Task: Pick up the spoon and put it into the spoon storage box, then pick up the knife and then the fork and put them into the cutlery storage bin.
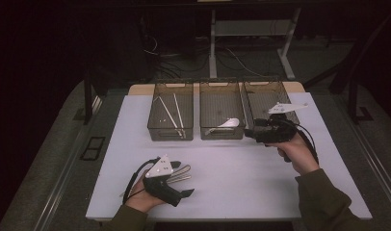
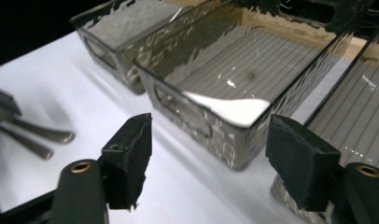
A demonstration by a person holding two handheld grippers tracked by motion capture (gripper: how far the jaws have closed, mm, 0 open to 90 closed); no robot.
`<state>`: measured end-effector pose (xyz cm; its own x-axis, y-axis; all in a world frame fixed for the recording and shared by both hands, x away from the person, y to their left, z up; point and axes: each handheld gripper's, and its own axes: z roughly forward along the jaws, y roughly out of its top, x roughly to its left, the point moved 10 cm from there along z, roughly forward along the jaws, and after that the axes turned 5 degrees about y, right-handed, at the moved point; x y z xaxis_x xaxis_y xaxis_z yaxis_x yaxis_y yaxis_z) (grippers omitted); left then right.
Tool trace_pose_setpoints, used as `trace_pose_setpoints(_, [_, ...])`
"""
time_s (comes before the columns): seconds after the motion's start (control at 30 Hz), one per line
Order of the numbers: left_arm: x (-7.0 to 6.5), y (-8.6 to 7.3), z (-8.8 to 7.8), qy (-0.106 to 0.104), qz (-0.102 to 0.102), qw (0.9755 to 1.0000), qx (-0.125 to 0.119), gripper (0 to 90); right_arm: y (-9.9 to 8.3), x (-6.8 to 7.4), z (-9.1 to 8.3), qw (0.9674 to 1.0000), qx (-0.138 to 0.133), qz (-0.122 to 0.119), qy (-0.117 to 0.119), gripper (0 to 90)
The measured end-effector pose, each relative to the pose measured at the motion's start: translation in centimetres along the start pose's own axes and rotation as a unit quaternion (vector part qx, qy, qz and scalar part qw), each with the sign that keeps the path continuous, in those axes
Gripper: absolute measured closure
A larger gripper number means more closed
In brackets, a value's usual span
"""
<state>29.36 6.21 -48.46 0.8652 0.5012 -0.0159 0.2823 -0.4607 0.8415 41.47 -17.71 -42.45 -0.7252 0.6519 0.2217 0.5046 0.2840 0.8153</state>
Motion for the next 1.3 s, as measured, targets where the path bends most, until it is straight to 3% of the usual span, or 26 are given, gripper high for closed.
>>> trace_pose_setpoints(0.3, [0.0,0.0,-0.1,0.003,0.001,1.0,0.0,0.2,-3.1,0.5,-1.4,0.9999,0.0,-0.013,0.005,26.7])
trace_pose_setpoints(0.53, [0.1,0.0,-0.1,0.002,0.001,1.0,-0.001,0.2,-4.8,0.8,-2.2,0.9999,-0.003,-0.006,0.01,26.0])
trace_pose_setpoints(0.83, [0.0,0.1,-0.1,0.005,-0.001,1.0,-0.003,0.3,-7.1,1.5,-2.7,0.9997,0.006,-0.02,0.014,24.0])
trace_pose_setpoints(1.3, [0.2,0.0,-0.2,0.008,-0.004,1.0,-0.002,0.3,-10.8,2.1,-4.2,0.9997,0.003,-0.013,0.021,20.5])
